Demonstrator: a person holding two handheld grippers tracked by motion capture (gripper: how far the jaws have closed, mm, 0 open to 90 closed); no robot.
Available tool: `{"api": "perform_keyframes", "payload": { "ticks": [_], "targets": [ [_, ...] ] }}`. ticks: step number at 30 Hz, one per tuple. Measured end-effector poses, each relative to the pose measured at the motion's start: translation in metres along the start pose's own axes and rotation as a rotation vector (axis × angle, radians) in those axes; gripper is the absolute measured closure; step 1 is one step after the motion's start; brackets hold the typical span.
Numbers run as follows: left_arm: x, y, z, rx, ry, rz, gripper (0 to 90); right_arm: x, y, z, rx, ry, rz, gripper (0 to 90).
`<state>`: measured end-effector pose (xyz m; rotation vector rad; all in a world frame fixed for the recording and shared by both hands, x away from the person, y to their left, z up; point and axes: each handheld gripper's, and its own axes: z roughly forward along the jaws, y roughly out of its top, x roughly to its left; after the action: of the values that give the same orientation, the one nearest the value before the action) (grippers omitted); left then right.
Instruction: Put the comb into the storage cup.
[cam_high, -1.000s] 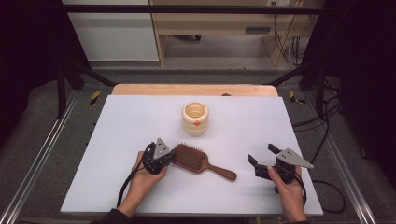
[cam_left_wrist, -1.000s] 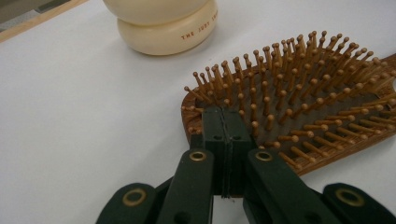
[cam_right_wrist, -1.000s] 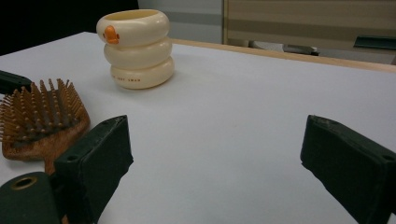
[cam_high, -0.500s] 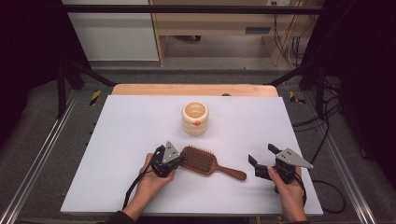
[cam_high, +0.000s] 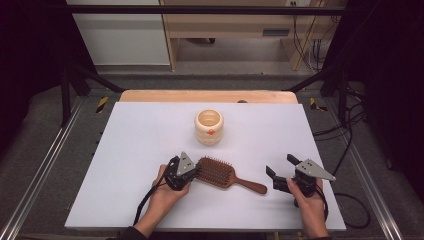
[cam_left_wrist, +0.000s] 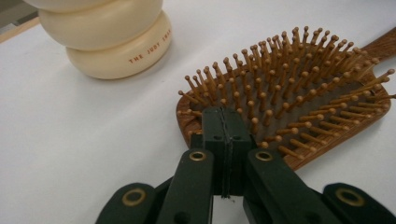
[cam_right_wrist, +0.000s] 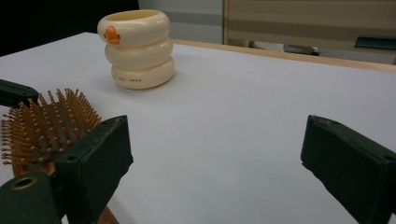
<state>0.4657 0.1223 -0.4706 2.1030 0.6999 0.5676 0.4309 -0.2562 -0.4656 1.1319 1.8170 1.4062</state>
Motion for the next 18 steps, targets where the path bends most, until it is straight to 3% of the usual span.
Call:
{"api": "perform_keyframes", "payload": {
  "ticks": [8, 12, 18],
  "targets": [
    [0.007, 0.001, -0.018, -0.076, 0.03, -0.023, 90.0, -0.001, 0.0, 0.0, -0.003, -0.001, 0.001, 8.6],
    [0.016, -0.003, -0.035, -0.114, 0.072, -0.038, 90.0, 0.0, 0.001, 0.0, -0.004, 0.001, 0.0, 8.5],
    [0.033, -0.018, -0.063, -0.16, 0.14, -0.098, 90.0, 0.0, 0.003, -0.001, -0.012, 0.007, 0.004, 8.4]
  ]
}}
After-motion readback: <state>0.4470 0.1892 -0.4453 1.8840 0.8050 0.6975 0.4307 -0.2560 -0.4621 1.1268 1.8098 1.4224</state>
